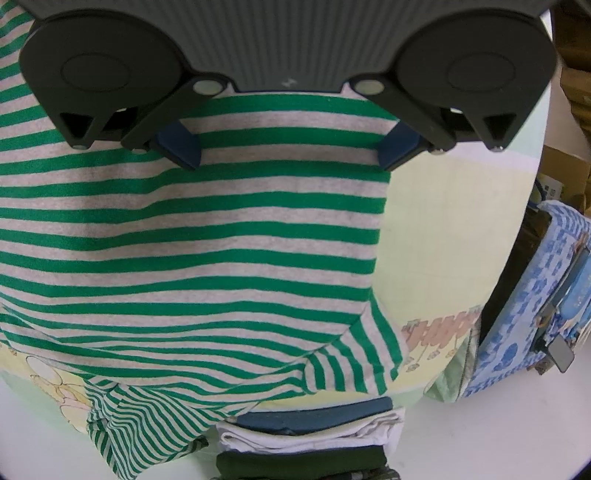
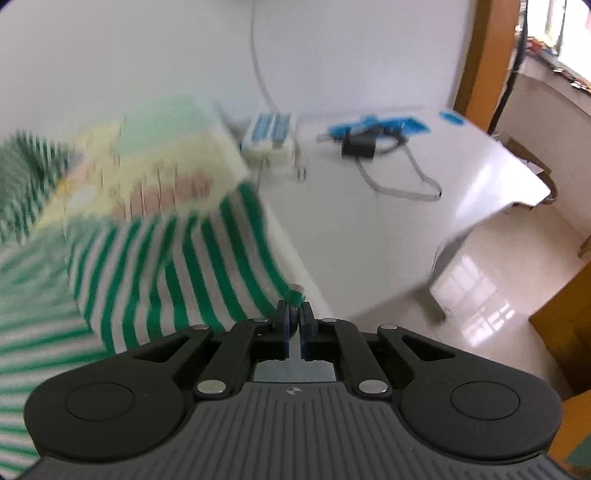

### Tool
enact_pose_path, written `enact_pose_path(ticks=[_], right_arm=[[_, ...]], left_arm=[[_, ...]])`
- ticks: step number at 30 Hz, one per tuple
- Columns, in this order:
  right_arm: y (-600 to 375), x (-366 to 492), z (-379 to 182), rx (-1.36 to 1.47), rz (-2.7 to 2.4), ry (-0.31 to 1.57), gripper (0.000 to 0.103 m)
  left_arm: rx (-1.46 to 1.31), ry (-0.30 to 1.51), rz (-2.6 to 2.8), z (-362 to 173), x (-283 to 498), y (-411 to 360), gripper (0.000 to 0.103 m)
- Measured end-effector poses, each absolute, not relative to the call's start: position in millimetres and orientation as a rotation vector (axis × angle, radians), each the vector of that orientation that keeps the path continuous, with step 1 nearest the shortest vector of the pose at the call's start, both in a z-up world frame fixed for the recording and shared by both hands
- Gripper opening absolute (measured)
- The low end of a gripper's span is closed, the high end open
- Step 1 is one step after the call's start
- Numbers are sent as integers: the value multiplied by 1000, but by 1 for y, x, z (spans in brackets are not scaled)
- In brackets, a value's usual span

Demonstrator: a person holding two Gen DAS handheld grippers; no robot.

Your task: Fold clothes

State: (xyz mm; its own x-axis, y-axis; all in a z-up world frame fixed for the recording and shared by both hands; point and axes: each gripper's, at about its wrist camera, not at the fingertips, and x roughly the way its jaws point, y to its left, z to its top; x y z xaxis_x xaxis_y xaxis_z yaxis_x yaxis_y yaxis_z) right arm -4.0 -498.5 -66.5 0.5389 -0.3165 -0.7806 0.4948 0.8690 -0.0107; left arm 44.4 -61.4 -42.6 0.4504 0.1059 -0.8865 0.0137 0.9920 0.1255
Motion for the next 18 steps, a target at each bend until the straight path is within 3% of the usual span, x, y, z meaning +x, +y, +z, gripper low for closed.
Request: enact_pose_path(ticks=[3, 4, 8, 14, 18], right_arm=[[-502, 0, -64, 244, -508, 865, 13], [-503, 2, -61, 255, -516, 850, 23], [-511, 18, -39, 275, -506, 693, 35], [-533, 80, -45, 277, -462, 765, 39], [-549, 102, -60, 325, -444, 872, 36]], left_arm=[[128, 1106, 52, -42, 45, -62, 102], [130, 1106, 52, -42, 46, -62, 102], [141, 1101, 54, -42, 45, -63, 102], [162, 1097, 60, -42, 45, -66, 102], [172, 1087, 68, -42, 43, -68, 102]])
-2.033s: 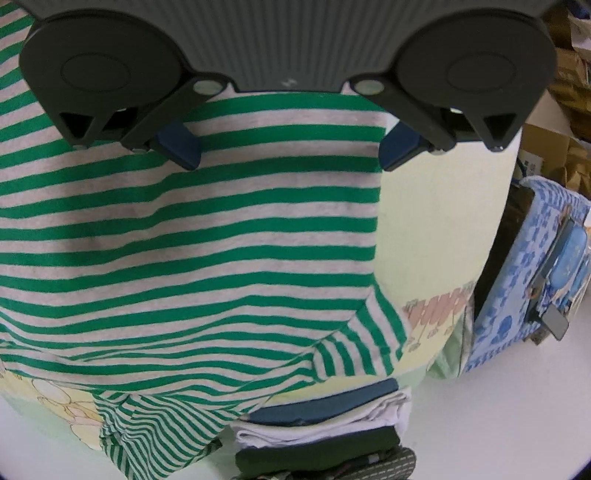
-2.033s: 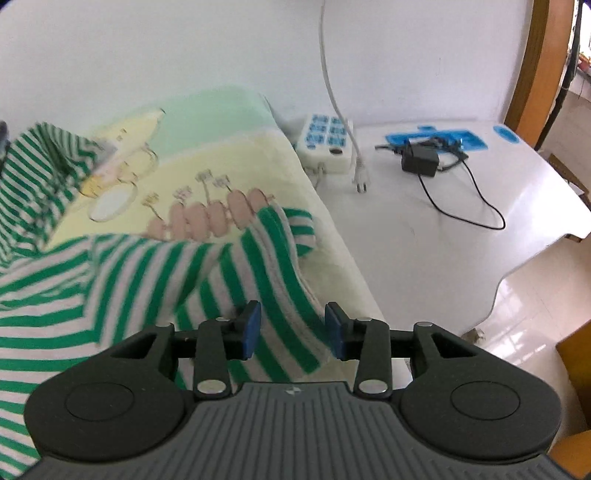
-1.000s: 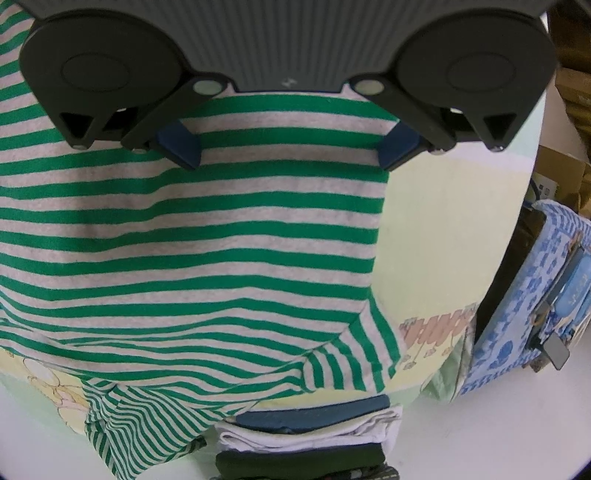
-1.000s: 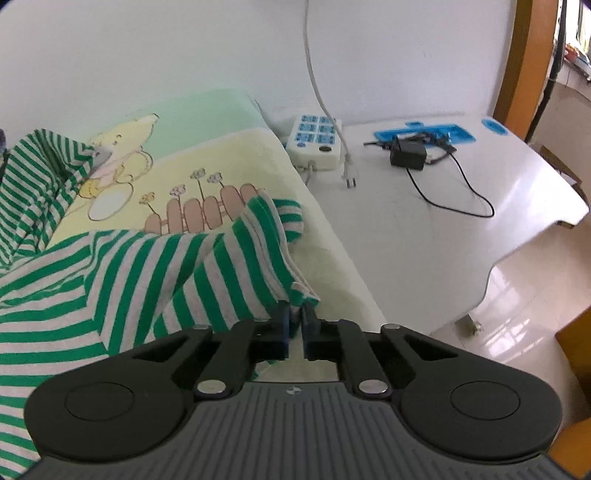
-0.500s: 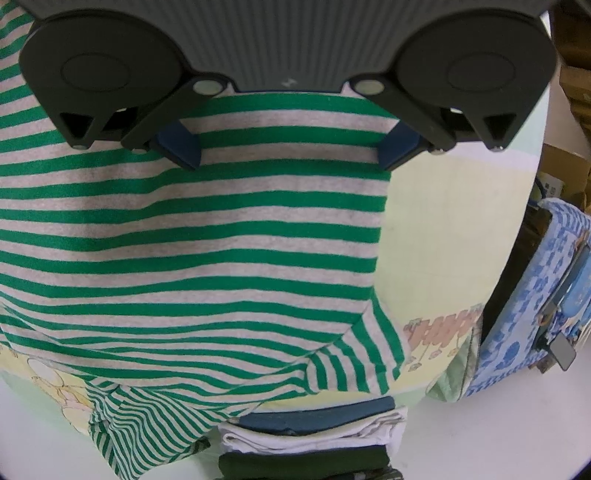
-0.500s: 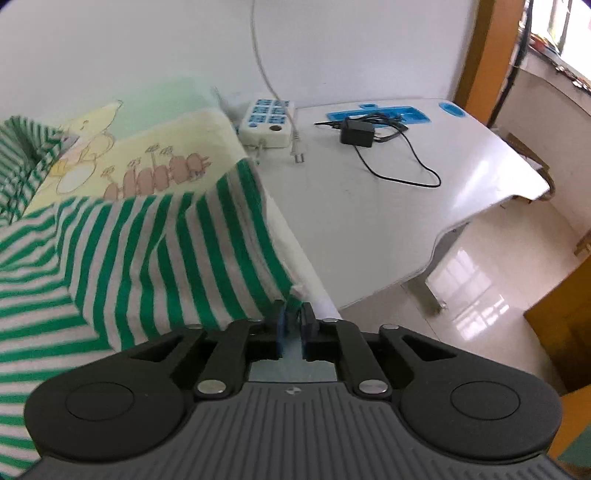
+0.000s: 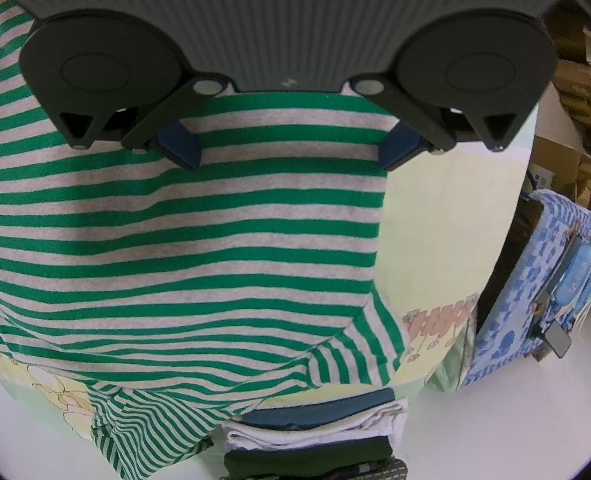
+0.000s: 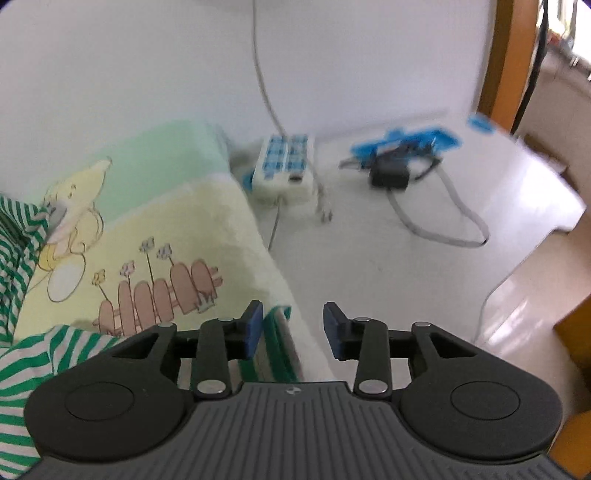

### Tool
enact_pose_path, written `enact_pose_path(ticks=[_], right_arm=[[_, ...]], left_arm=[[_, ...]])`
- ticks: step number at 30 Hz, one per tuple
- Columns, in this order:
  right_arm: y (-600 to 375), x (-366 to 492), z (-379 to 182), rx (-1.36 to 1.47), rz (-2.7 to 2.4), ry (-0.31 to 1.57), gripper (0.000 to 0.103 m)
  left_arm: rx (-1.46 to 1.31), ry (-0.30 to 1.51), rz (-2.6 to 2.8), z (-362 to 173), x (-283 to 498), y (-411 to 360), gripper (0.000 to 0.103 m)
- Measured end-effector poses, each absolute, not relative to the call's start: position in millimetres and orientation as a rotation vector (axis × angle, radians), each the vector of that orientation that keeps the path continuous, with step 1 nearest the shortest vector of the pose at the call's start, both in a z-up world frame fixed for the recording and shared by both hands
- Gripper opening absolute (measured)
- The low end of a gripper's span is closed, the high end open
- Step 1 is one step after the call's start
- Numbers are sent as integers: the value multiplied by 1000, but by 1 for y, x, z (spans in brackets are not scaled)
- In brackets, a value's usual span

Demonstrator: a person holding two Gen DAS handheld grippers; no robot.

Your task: Fold clothes

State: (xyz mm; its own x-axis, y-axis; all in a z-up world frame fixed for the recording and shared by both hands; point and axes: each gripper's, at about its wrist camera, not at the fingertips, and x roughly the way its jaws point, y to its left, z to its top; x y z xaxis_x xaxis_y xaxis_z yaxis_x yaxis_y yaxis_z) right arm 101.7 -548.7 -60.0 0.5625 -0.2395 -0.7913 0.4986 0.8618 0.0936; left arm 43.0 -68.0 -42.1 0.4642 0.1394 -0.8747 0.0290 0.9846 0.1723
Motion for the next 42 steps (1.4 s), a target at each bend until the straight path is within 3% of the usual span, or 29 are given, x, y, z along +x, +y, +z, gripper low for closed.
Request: enact_pose_path(ticks=[2, 4, 13, 18, 20, 22, 25, 28, 36, 40, 42], right_arm=[[-551, 106, -61, 341, -412, 893, 13], [-550, 107, -59, 335, -385, 891, 2], [-545, 80, -34, 276, -340, 555, 1], [-537, 103, -74, 88, -437, 755, 0], [-548, 92, -75, 171, -448, 726, 2], [-558, 78, -70, 261, -447, 684, 12], [-555, 53, -56, 285, -388, 703, 12], [-535, 26, -55, 202, -332, 770, 25], [-510, 15, -81, 196, -280, 787, 26], [-509, 13, -75, 225, -288, 774, 5], [-510, 3, -66, 219, -289, 767, 5]], left_arm=[[176, 1082, 73, -42, 42, -69, 102], [176, 1081, 78, -42, 42, -70, 102], [202, 1072, 100, -41, 40, -76, 102], [225, 1057, 103, -41, 38, -78, 102], [230, 1054, 104, -41, 38, -79, 102], [229, 1052, 105, -41, 37, -79, 102], [222, 1050, 107, -41, 37, -78, 102], [214, 1052, 106, -41, 37, -77, 102], [221, 1057, 100, -41, 39, -77, 102], [242, 1052, 96, -41, 39, -80, 102], [245, 1047, 92, -41, 39, -81, 102]])
